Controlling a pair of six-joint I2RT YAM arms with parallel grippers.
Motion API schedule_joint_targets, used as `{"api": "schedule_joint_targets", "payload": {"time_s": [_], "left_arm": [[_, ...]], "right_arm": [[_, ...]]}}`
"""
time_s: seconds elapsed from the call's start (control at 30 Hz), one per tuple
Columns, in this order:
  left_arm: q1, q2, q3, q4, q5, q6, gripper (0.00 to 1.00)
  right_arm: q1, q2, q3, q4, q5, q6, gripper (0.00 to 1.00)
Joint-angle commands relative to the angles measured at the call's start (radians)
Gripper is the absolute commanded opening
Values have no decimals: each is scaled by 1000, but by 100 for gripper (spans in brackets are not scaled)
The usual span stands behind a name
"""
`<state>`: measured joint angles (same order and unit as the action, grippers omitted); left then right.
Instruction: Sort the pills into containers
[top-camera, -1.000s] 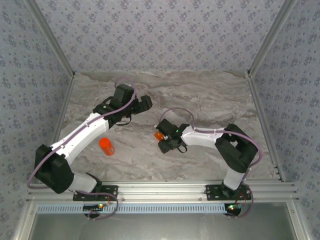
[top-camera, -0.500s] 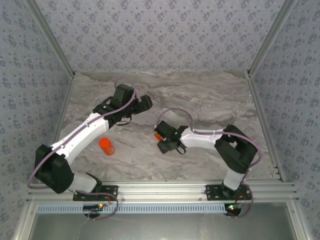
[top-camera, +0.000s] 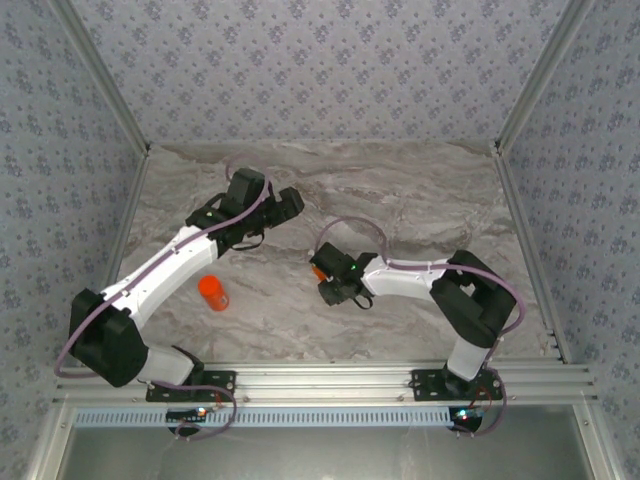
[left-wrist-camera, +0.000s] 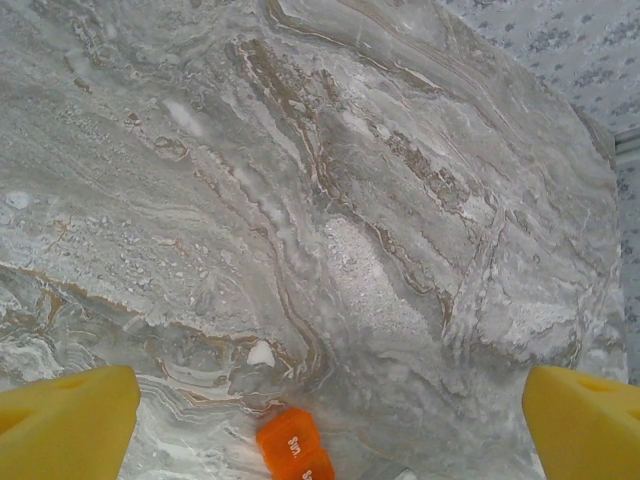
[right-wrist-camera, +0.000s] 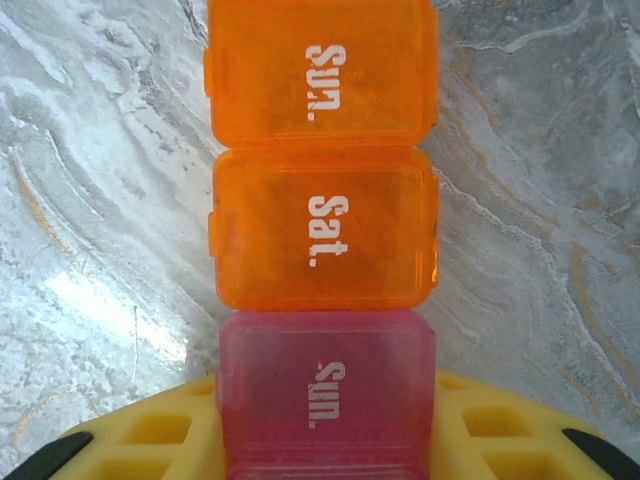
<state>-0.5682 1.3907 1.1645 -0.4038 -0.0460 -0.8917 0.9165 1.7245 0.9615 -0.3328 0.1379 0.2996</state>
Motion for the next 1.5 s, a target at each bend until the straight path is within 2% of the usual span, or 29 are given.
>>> {"api": "schedule_joint_targets", "payload": {"time_s": [0.0, 0.13, 0.33, 0.63, 0.73, 1.47], "left_arm": [[12, -19, -18, 20, -18, -65, 98], [18, -7, -12, 25, 48, -59, 98], [35, 55, -6, 134, 261, -96, 98], [36, 133, -44, 411, 487, -285, 98], [34, 149, -58, 468, 505, -322, 98], [-3, 185, -78, 546, 495, -367, 98]], "right_arm": [[-23, -40, -20, -24, -30, 2, 35], [-72, -102, -14, -24, -78, -10, 36], [-170, -198, 27, -30, -186, -32, 37], [-266, -234, 96, -6, -308, -9, 38], [-268, -233, 107, 8, -321, 4, 38], [-259, -209, 100, 66, -355, 66, 38]]}}
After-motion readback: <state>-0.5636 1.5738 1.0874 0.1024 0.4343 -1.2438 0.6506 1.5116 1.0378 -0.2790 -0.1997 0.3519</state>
